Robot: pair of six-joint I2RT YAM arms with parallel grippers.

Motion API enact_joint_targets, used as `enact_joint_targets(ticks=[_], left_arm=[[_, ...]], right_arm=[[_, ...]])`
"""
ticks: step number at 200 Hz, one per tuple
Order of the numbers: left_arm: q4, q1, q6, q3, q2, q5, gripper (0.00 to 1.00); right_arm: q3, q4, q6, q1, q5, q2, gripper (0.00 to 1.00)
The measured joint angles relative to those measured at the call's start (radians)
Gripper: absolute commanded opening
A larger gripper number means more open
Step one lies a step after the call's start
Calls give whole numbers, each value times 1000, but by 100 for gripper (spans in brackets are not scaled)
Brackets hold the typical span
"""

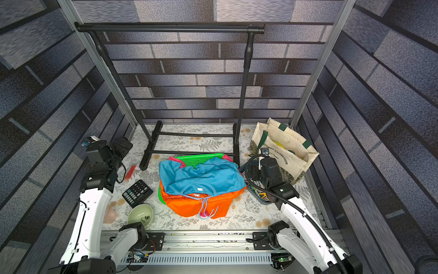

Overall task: Use clothespins to secure the t-shirt on both sides of the hanger
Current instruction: Pick up the hanger from the basket.

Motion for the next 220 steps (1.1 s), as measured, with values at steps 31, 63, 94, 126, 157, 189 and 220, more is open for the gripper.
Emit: enact_joint_targets(ticks=[31,63,94,126,157,189,220], left_arm=[[-24,61,-11,-12,1,164,100],[-135,-70,85,35,1,210,100],[-247,-283,200,135,1,180,98],[-286,-357,239,150,7,179,100],[-237,-284,214,102,5,248,100],[-187,-171,173,80,8,357,100],[-190,-158,173,98,40,409,100]], right_arm=[[103,-74,-41,91,39,64,70],[204,-142,-75,163,58,122,50],[277,-211,-115,253,20,192,36],[290,-256,-164,386,-54,229,40],[290,-267,-226,521,-97,248,44],[304,-303,-285,620,-101,303,48],[331,-340,-344,687,-91,371,52]])
